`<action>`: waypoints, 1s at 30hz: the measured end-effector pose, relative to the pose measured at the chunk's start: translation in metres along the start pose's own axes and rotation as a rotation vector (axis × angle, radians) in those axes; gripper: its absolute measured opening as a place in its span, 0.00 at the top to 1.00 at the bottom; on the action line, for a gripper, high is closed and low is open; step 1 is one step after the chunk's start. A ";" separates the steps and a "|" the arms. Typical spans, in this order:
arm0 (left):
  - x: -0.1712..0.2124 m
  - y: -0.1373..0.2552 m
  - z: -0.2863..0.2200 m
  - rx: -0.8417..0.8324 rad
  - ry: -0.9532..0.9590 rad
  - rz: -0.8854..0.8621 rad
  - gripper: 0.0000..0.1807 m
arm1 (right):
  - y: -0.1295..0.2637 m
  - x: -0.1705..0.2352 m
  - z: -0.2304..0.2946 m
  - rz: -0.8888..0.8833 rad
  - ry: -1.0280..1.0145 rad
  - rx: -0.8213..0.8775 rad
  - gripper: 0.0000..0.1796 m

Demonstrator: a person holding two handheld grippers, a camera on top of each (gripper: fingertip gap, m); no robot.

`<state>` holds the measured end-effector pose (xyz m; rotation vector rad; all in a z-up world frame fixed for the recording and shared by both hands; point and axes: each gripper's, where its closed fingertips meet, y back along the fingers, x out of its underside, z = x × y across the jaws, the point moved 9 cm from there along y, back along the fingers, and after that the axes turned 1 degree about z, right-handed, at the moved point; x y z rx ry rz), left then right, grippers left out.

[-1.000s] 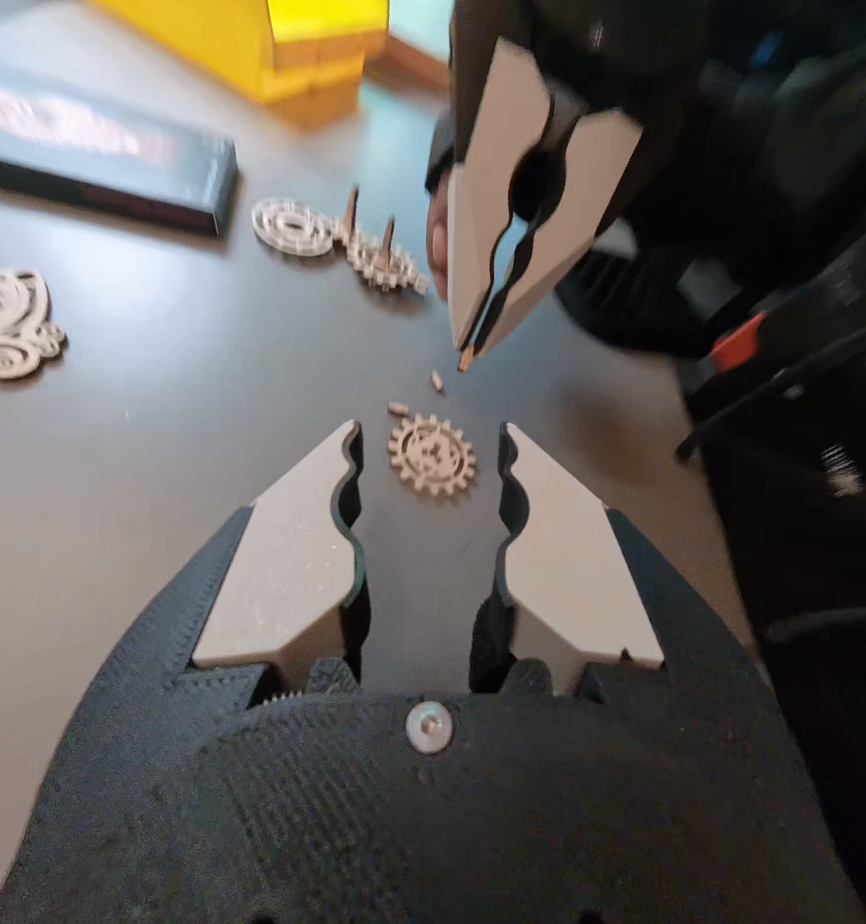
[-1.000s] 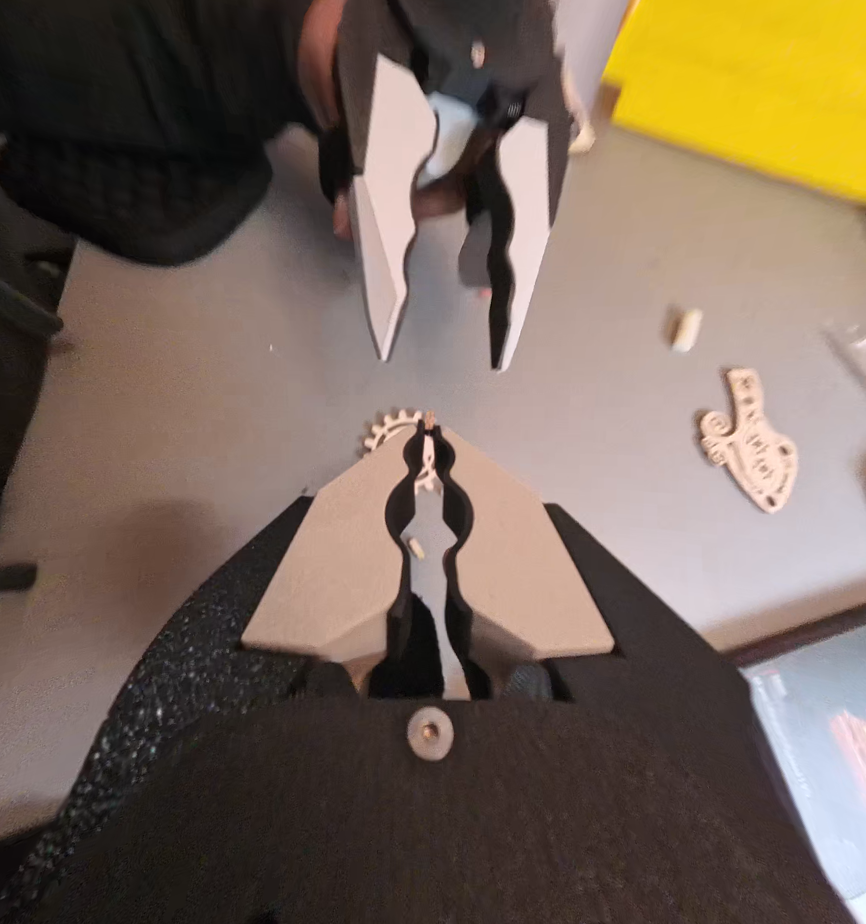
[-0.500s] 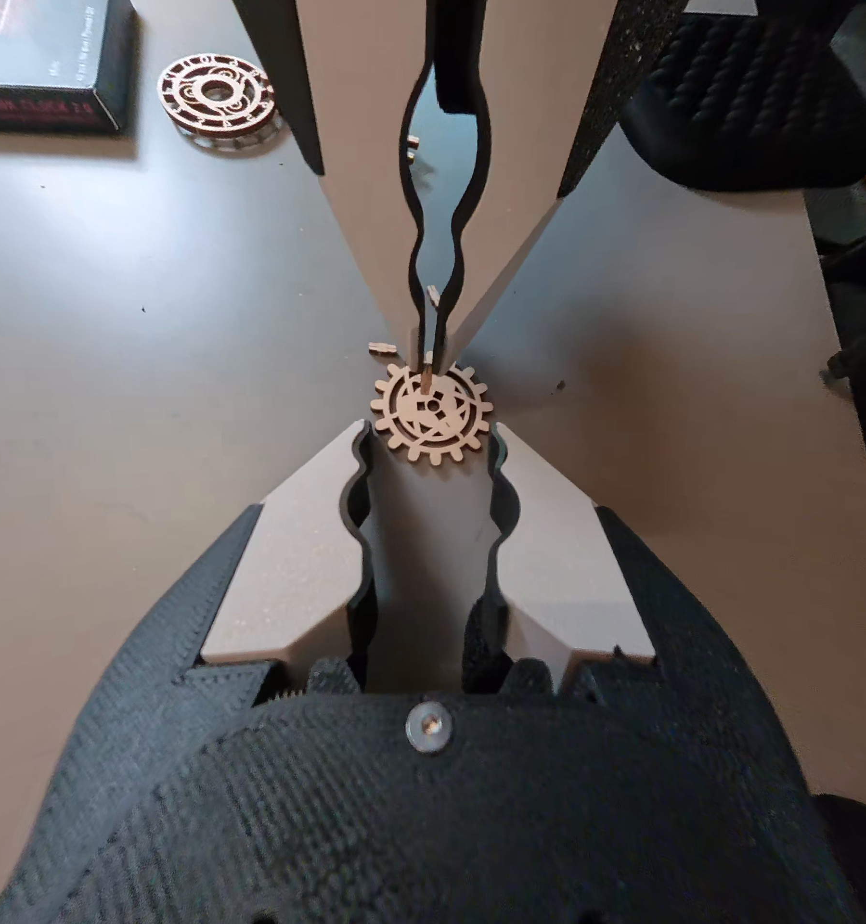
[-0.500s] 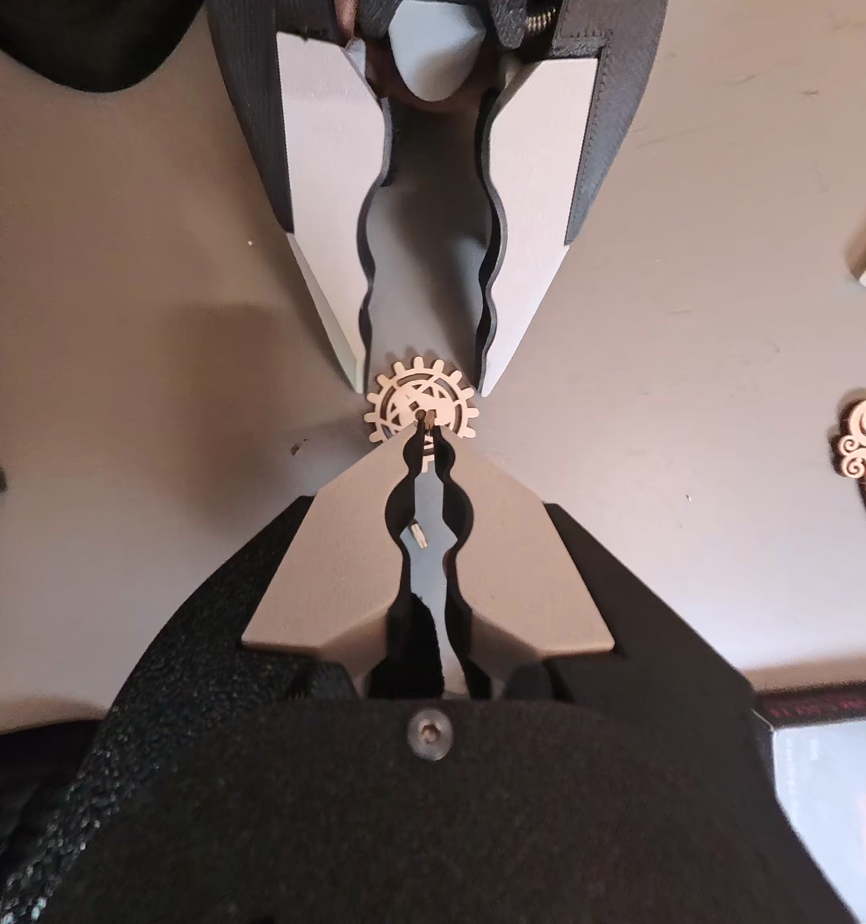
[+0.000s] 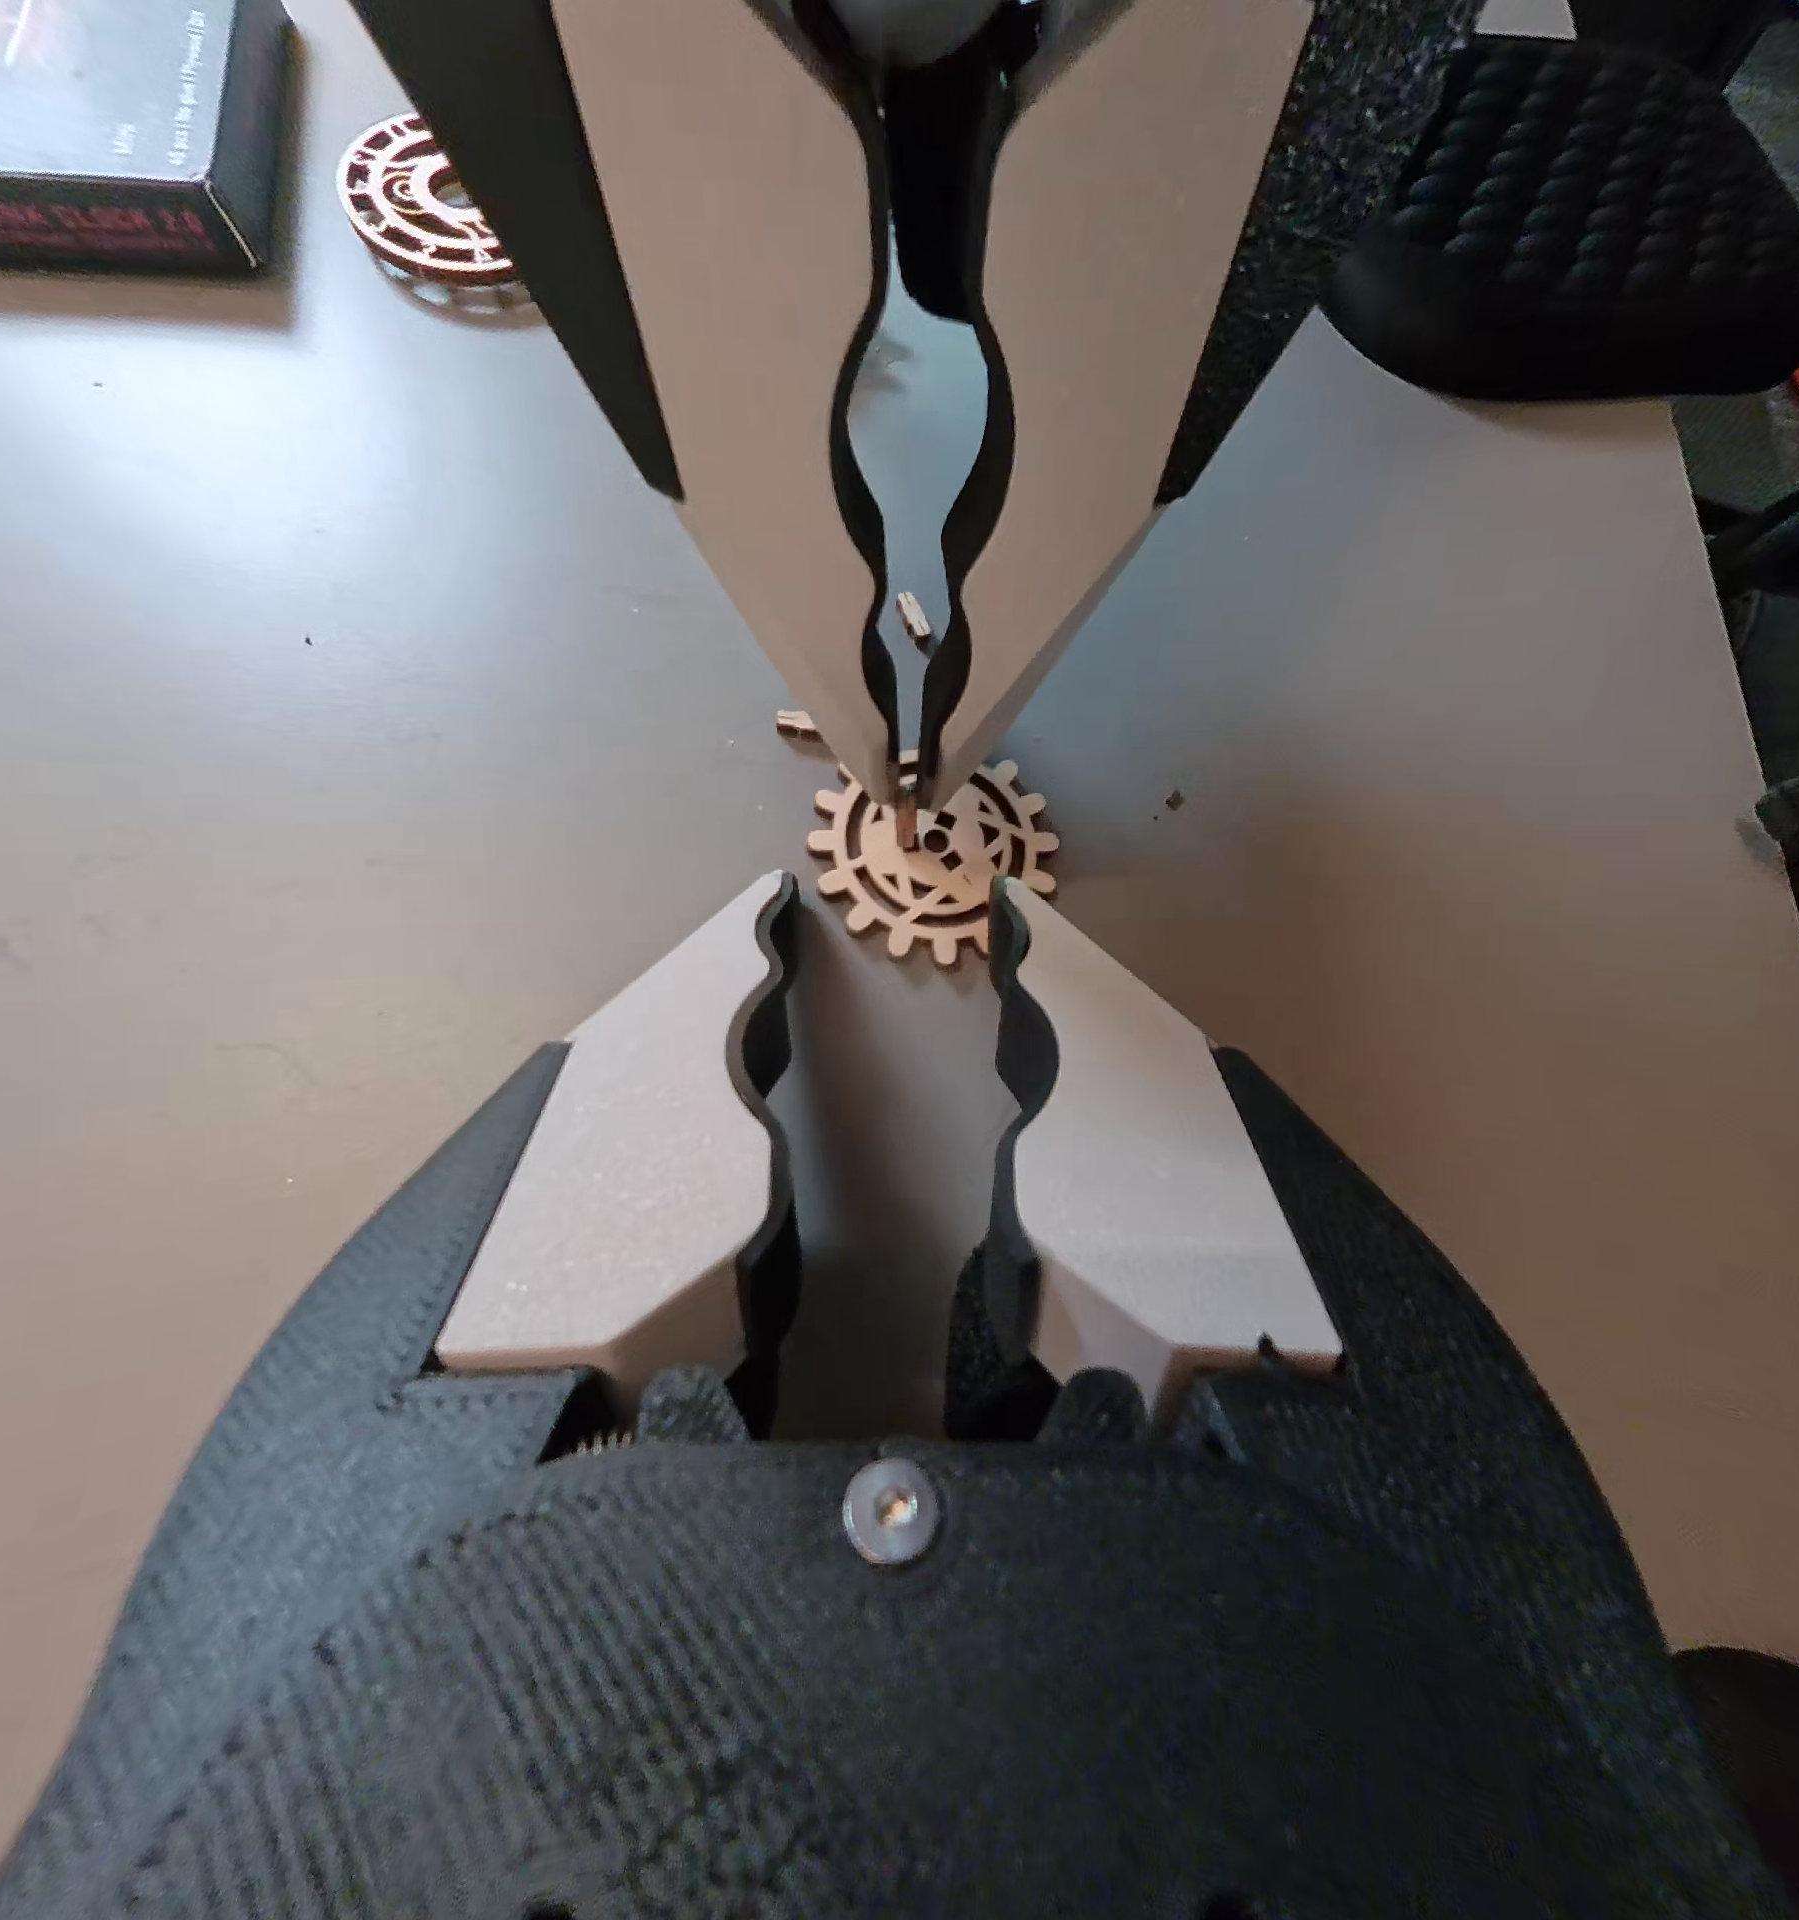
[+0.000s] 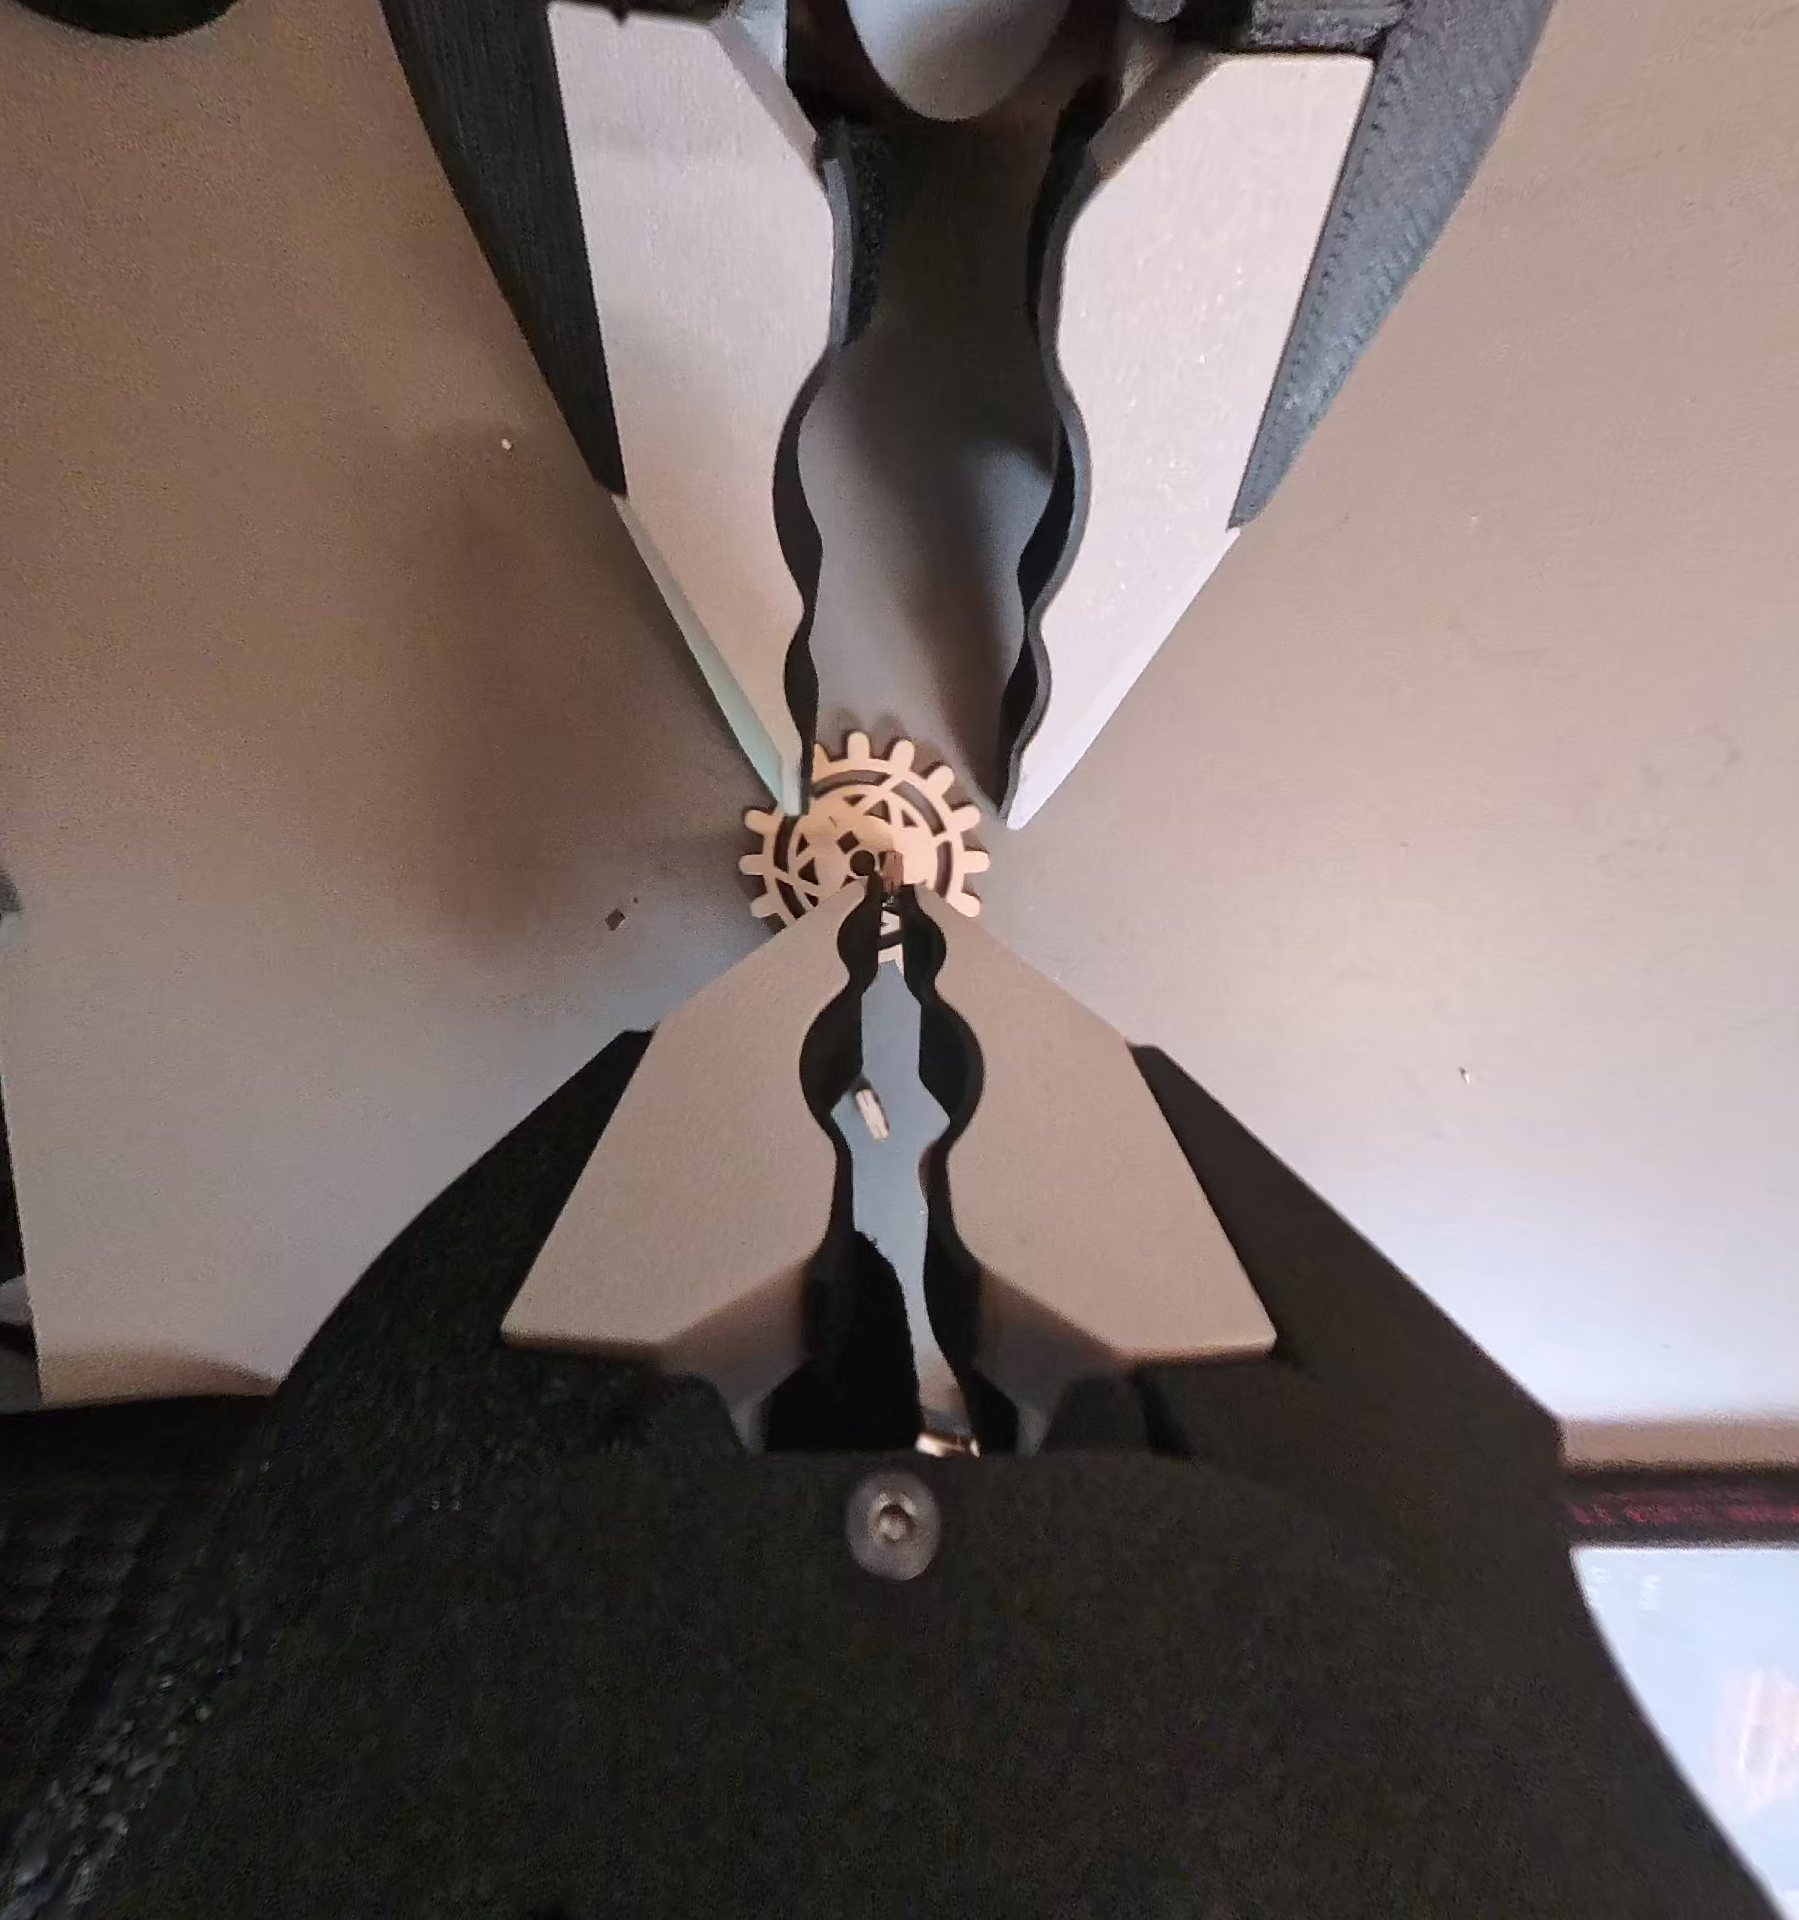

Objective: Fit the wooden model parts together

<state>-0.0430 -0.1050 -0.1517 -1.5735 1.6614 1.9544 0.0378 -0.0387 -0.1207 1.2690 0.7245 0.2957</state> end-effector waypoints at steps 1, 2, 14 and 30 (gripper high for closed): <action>0.000 0.000 0.000 0.000 0.001 0.000 0.81 | 0.000 -0.001 0.001 0.012 0.008 -0.009 1.00; 0.000 0.000 0.000 0.000 0.001 0.000 0.81 | 0.000 -0.002 0.001 0.025 0.017 -0.013 1.00; 0.000 0.001 0.002 0.002 0.016 -0.007 0.83 | 0.000 -0.008 0.001 0.104 0.035 -0.025 1.00; -0.002 -0.001 0.007 -0.061 0.076 -0.020 0.86 | -0.001 -0.006 0.002 0.027 0.023 0.008 1.00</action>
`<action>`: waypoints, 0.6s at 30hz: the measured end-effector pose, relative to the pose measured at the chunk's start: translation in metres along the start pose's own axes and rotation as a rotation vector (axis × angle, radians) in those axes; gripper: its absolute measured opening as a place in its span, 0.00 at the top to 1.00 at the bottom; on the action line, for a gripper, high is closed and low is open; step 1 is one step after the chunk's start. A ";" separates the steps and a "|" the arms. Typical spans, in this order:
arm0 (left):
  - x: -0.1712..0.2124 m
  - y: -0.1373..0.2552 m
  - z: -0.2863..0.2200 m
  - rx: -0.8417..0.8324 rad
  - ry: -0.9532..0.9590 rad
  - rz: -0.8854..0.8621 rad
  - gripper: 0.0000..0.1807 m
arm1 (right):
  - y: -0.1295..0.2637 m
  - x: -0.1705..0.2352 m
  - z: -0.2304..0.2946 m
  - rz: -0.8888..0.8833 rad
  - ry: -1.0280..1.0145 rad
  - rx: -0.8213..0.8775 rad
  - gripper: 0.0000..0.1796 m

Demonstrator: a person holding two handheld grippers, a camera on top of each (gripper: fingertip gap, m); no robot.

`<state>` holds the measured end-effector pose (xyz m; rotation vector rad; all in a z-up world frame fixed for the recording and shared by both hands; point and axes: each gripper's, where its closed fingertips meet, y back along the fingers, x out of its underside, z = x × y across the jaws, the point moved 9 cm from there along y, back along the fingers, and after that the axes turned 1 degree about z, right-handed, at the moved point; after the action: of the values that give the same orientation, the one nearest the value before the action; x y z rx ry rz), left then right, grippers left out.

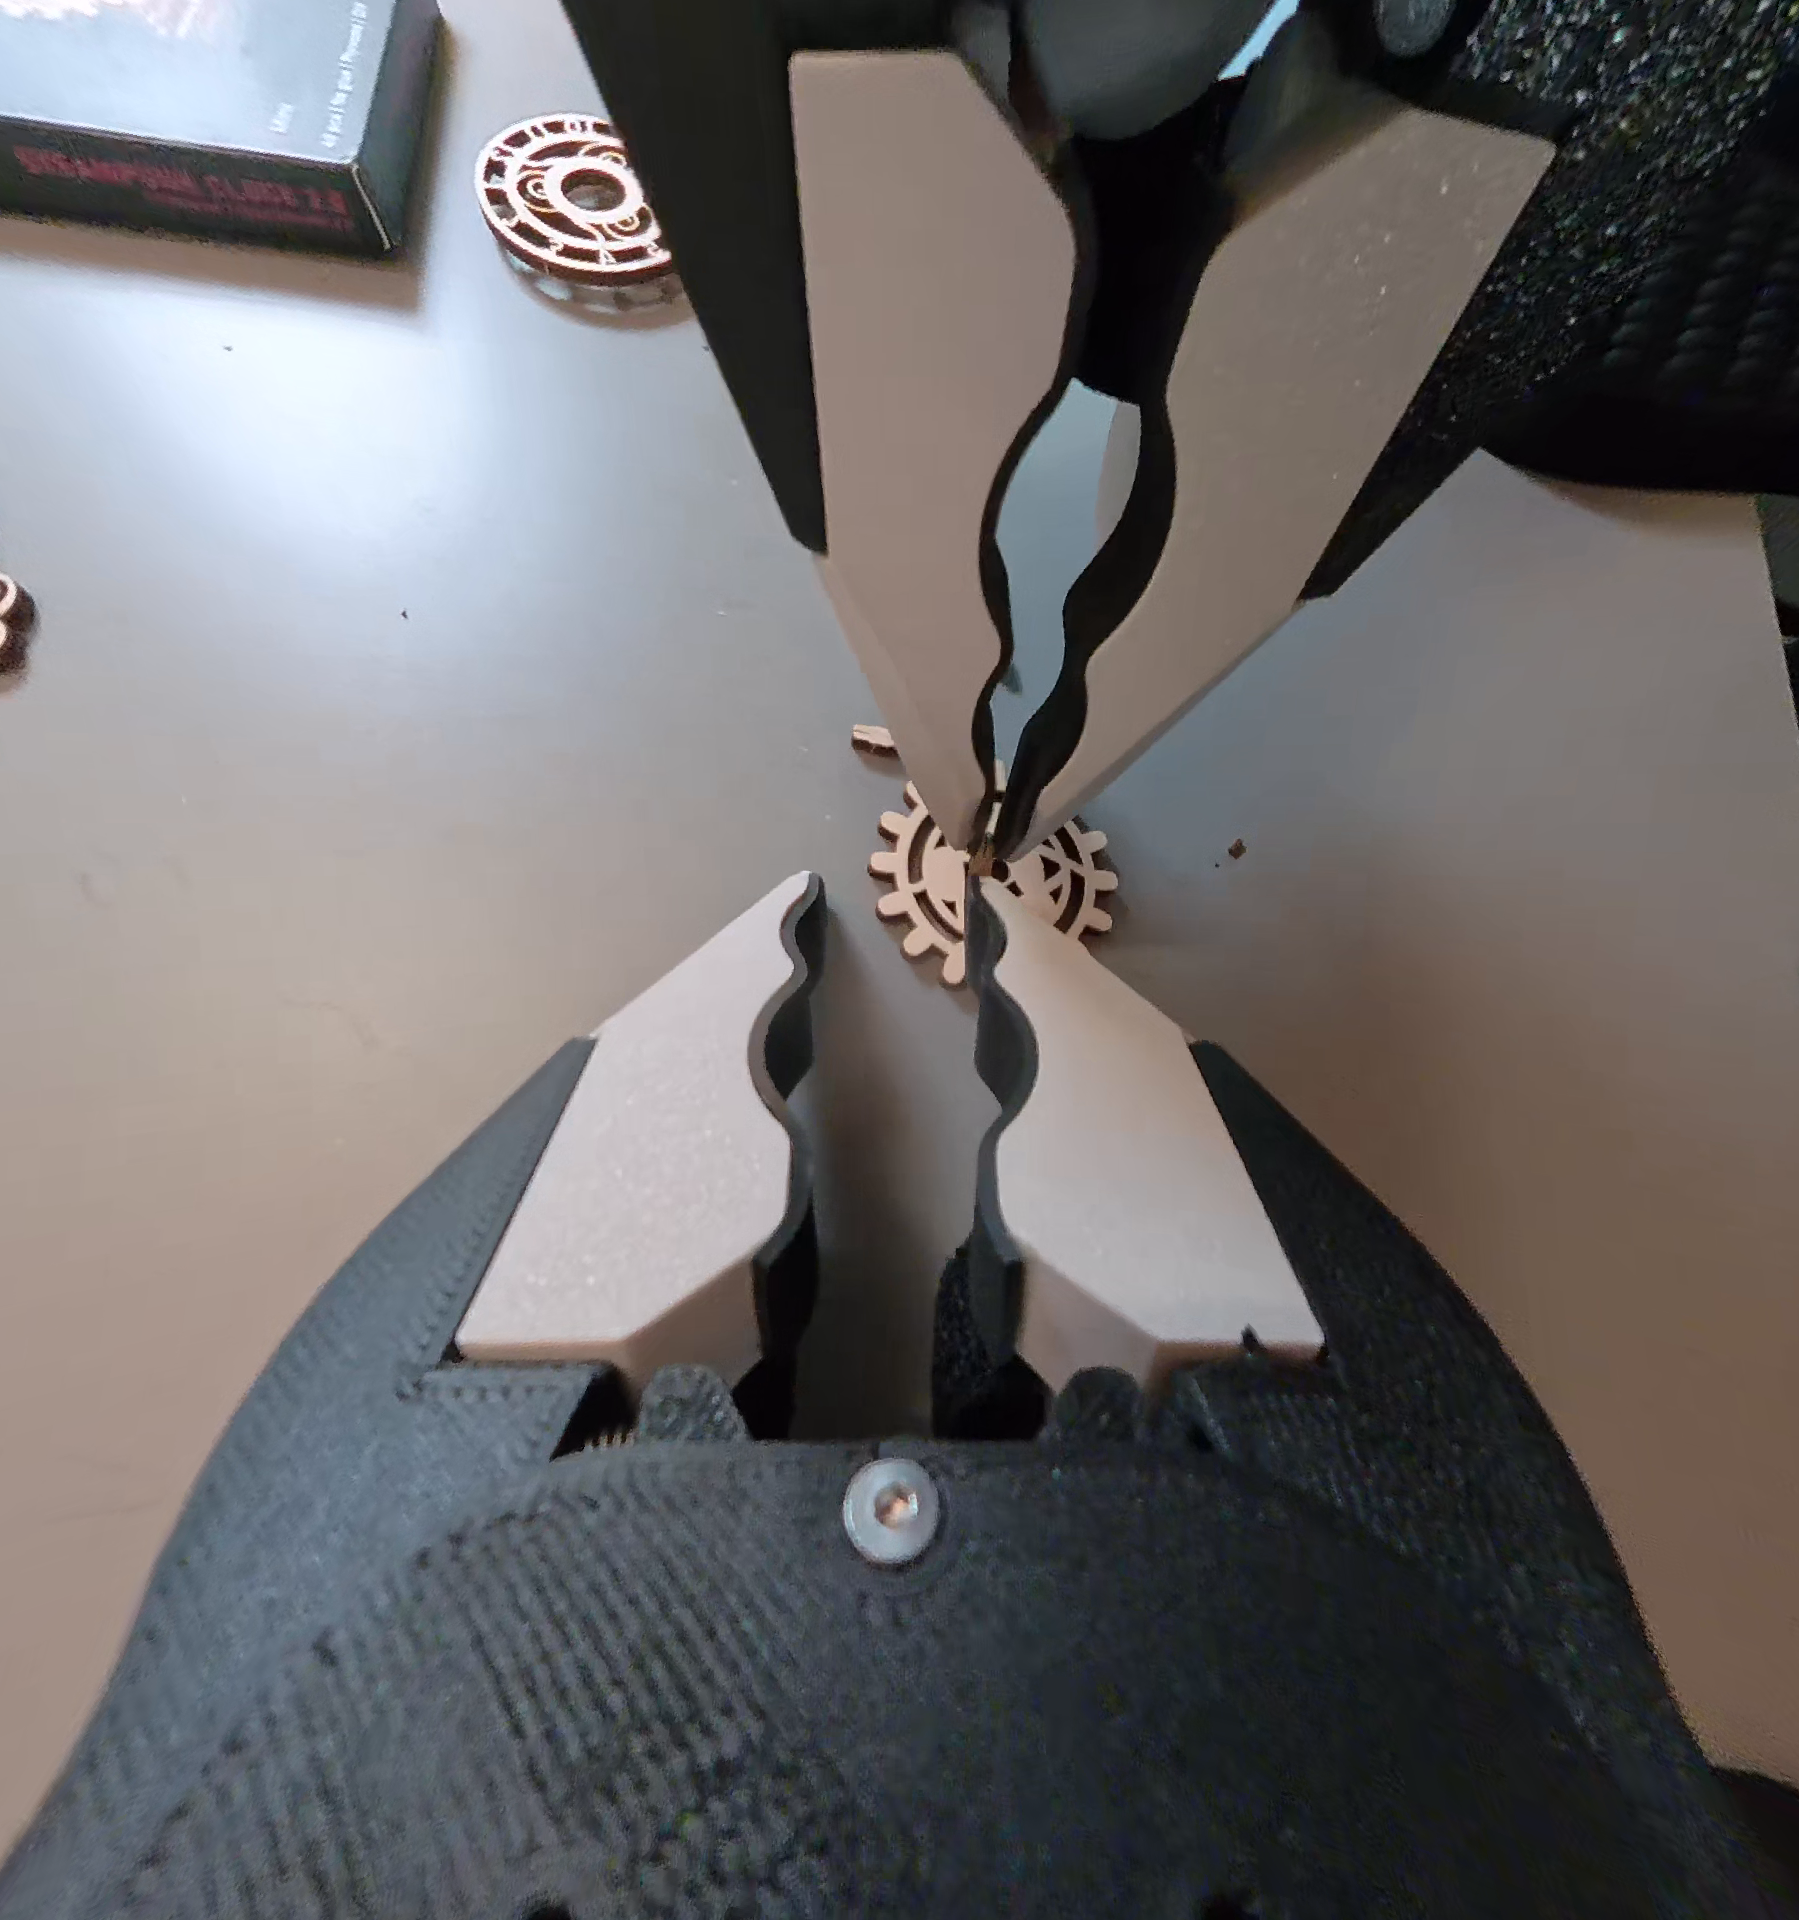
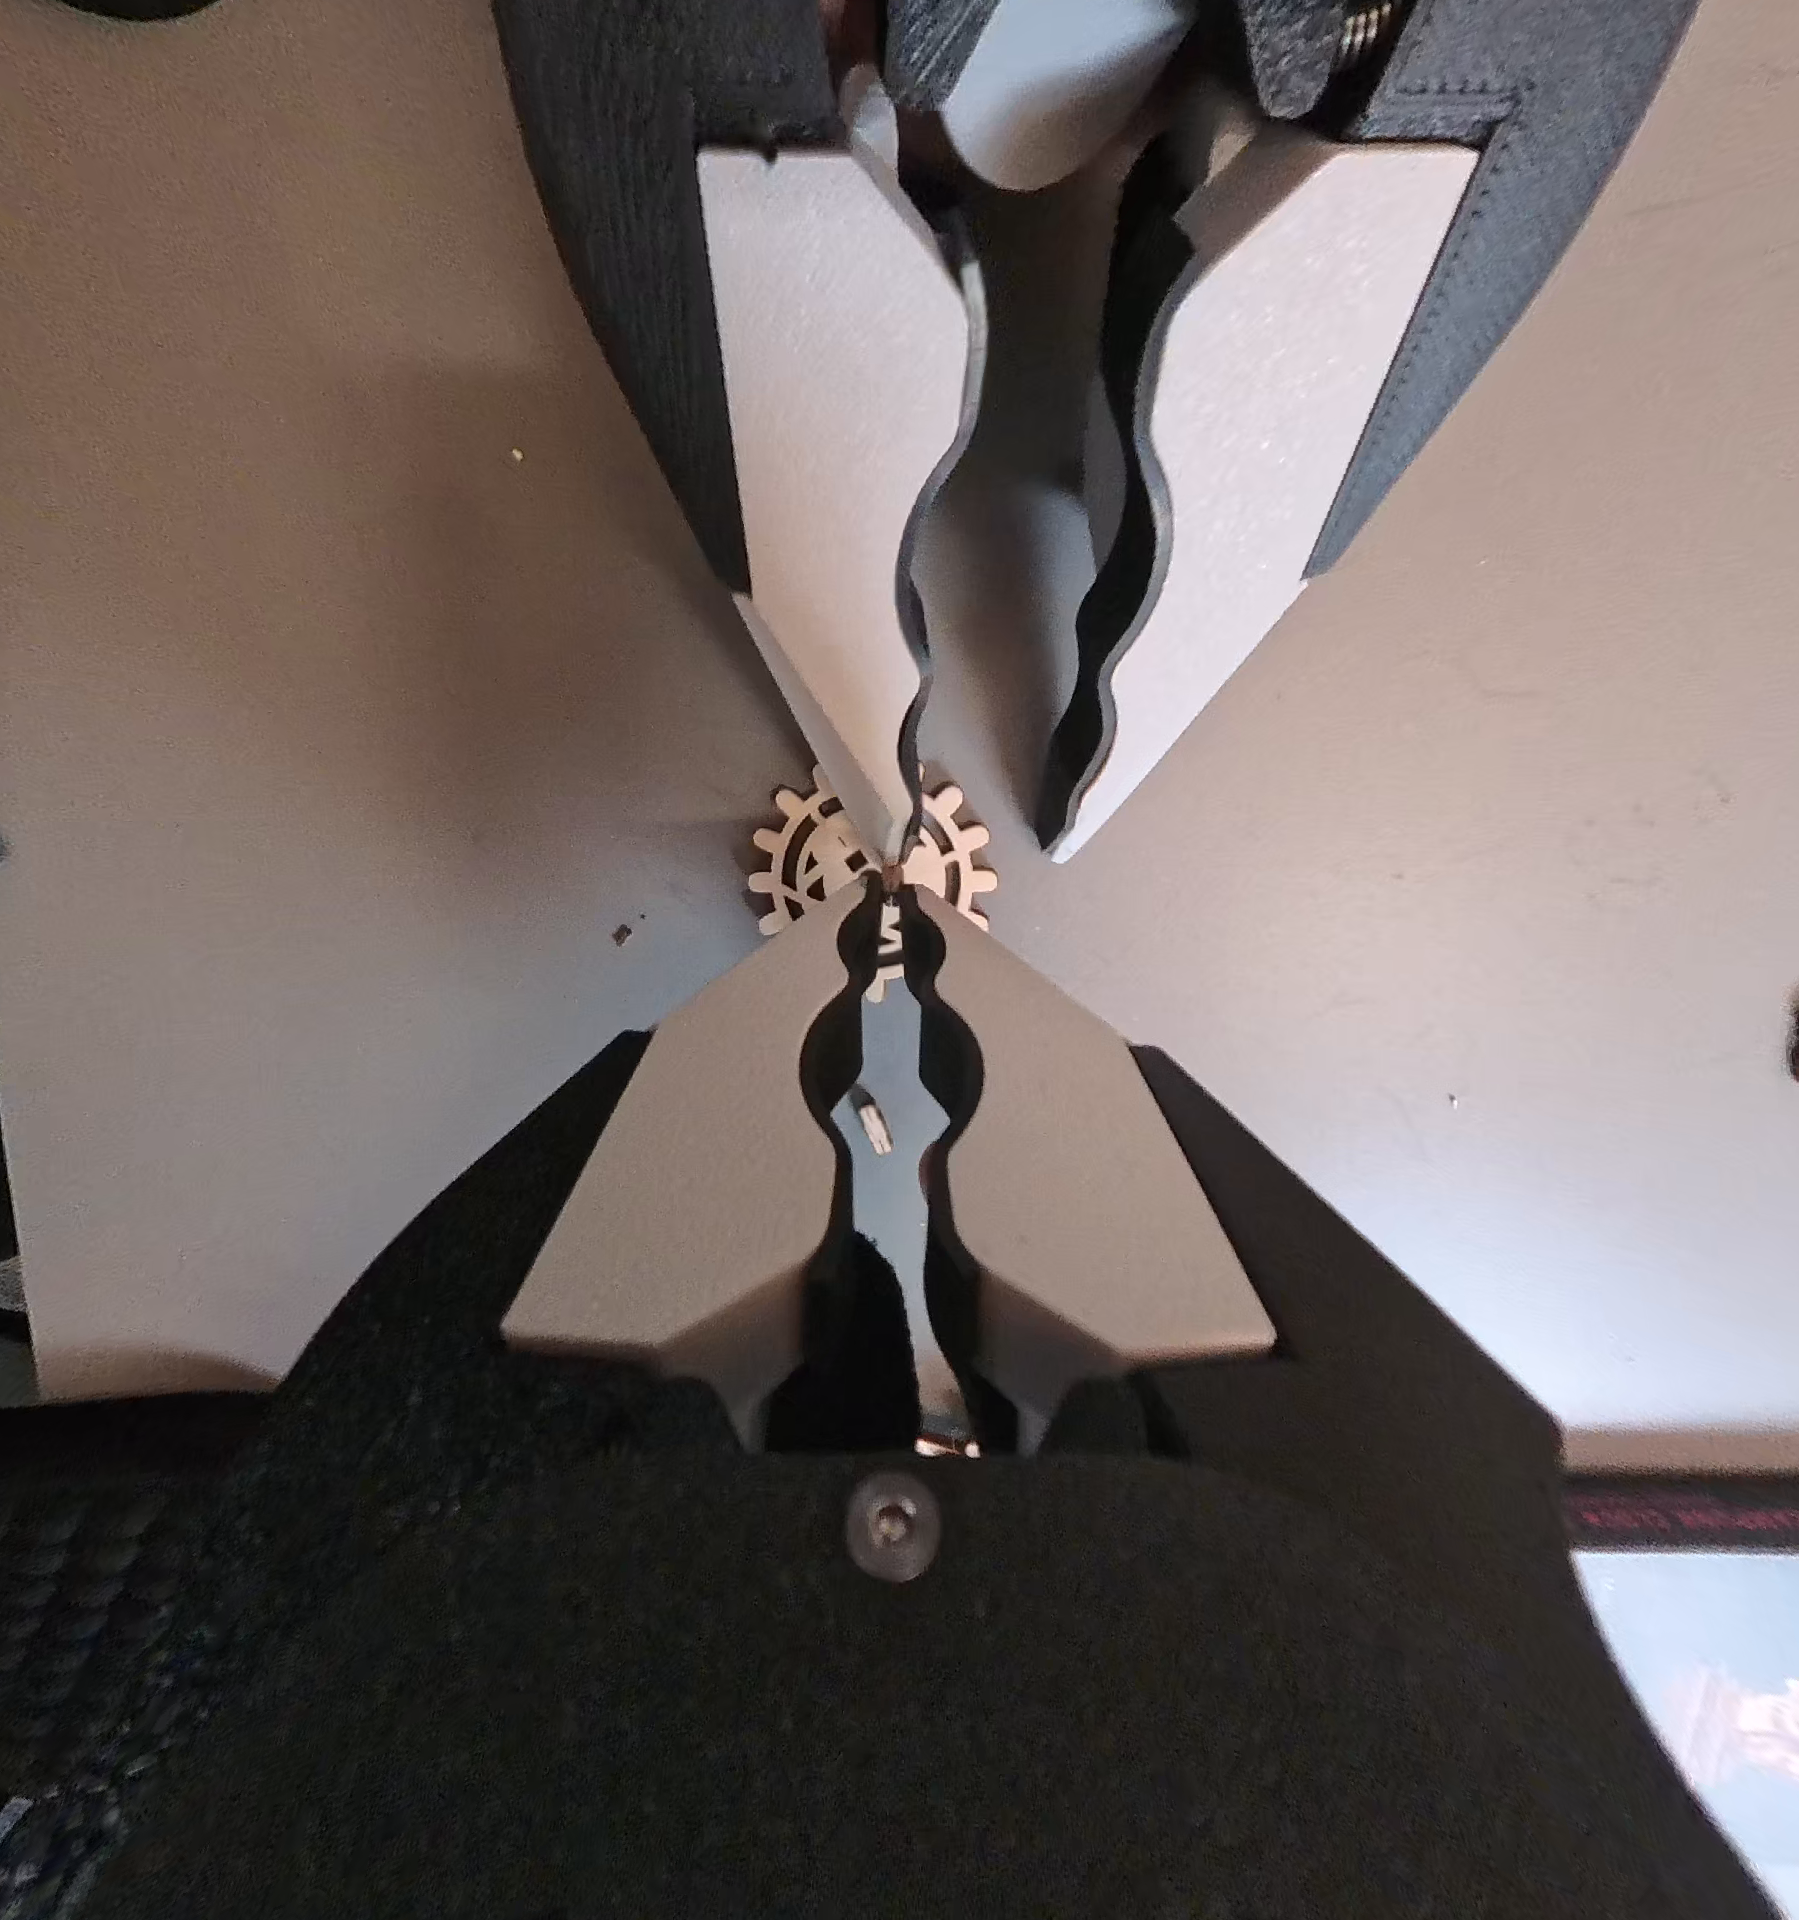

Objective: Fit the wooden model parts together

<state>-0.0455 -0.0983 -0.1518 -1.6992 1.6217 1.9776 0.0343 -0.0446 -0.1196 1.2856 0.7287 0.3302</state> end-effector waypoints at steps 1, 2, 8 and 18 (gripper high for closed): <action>0.000 0.000 0.000 -0.004 -0.002 0.000 0.86 | 0.000 0.000 0.000 -0.002 0.001 0.001 1.00; 0.000 0.000 0.000 -0.008 0.000 -0.001 0.86 | 0.000 0.001 0.000 -0.008 0.001 0.004 1.00; -0.001 -0.001 0.000 -0.022 0.001 -0.002 0.85 | 0.003 0.002 0.001 -0.055 0.005 0.017 1.00; -0.002 -0.002 -0.001 -0.047 0.003 -0.001 0.85 | 0.001 0.004 0.002 -0.041 0.027 0.054 1.00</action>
<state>-0.0427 -0.0972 -0.1519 -1.7191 1.5864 2.0298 0.0391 -0.0435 -0.1196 1.3178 0.7901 0.2964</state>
